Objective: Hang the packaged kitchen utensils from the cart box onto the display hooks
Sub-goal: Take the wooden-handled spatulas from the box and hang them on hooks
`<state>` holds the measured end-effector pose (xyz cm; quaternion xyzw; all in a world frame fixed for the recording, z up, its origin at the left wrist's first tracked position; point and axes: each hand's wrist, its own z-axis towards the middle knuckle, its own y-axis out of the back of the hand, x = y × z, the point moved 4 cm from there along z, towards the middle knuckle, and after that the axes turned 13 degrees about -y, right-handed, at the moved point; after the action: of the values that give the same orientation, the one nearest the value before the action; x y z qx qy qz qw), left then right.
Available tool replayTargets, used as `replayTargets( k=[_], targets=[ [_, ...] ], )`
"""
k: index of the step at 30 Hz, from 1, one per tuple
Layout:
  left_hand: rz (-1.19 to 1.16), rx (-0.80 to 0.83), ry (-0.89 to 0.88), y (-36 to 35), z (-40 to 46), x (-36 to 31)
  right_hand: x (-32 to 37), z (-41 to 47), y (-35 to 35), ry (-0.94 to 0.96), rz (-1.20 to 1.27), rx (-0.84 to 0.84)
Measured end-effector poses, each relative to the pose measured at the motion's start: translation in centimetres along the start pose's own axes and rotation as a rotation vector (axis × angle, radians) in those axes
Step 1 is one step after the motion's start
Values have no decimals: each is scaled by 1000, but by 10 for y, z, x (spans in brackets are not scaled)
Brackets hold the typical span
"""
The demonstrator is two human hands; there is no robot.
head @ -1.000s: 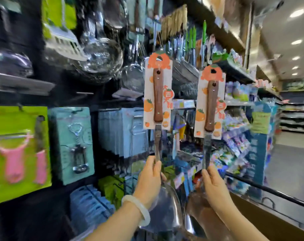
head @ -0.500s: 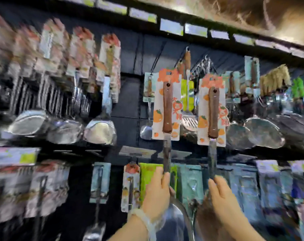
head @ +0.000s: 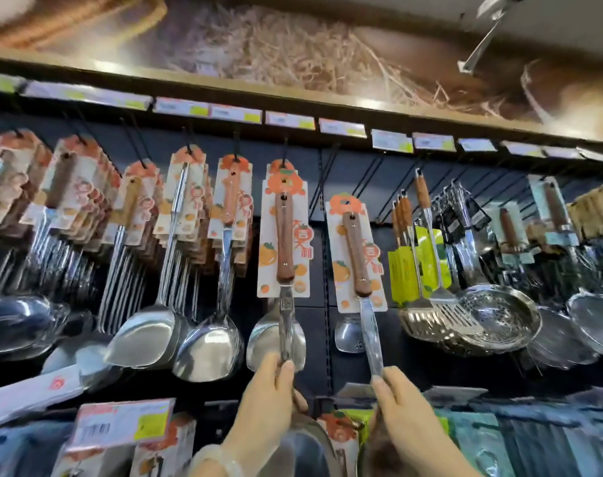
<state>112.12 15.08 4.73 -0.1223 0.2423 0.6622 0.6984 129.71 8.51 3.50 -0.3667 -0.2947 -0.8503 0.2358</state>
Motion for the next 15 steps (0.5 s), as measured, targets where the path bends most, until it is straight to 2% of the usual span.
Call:
replayTargets(
  k=[5,15],
  targets=[
    [-62,12,-65,18,28,-21,40,23,-1,-30,115,20],
    [-122,-1,-42,14,87,-43,102,64,22,70,74,-72]
  ],
)
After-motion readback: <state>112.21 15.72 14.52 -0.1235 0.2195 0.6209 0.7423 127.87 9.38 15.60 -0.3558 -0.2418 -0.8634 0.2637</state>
